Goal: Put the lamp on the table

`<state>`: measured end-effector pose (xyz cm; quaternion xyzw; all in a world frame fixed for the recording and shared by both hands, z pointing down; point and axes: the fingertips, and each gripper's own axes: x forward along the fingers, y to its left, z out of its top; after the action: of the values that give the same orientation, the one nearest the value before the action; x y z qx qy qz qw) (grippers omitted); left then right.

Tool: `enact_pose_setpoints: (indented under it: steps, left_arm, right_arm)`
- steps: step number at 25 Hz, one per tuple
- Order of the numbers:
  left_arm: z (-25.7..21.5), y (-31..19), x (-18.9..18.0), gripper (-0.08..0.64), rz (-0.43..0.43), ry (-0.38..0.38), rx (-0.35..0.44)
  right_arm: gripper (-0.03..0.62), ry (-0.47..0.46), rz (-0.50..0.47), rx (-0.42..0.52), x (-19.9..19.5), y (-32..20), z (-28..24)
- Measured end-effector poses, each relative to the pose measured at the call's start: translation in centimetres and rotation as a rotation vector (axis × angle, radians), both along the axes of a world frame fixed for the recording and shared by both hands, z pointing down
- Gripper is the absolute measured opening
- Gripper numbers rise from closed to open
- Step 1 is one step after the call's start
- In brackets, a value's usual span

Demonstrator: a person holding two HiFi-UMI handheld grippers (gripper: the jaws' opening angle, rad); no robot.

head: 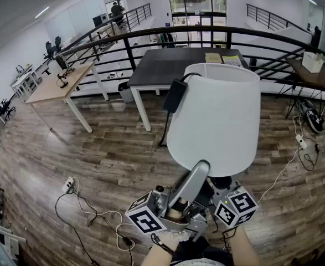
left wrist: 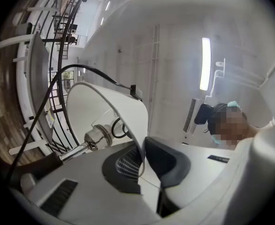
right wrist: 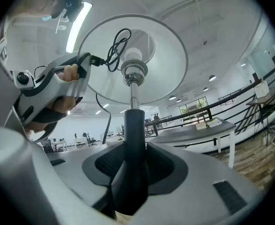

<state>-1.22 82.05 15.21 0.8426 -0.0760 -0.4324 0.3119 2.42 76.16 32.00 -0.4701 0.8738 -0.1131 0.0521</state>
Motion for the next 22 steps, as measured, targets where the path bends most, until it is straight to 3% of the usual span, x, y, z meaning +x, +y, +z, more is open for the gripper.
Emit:
enact_pose_setpoints:
  steps: [11,22]
  left_arm:
    - [0.2,-0.5,0.5,0.041,-0.002,0.007,-0.007]
    - [0.4,-0.9,3.2,0.043,-0.025,0.002,0.001]
  right_arm:
    - [0.172,0.009,0.007,0.007,0.6,-0.3,0.2]
    - [0.173,0.012,-0.011,0.011,3.1,-0.9,0.5]
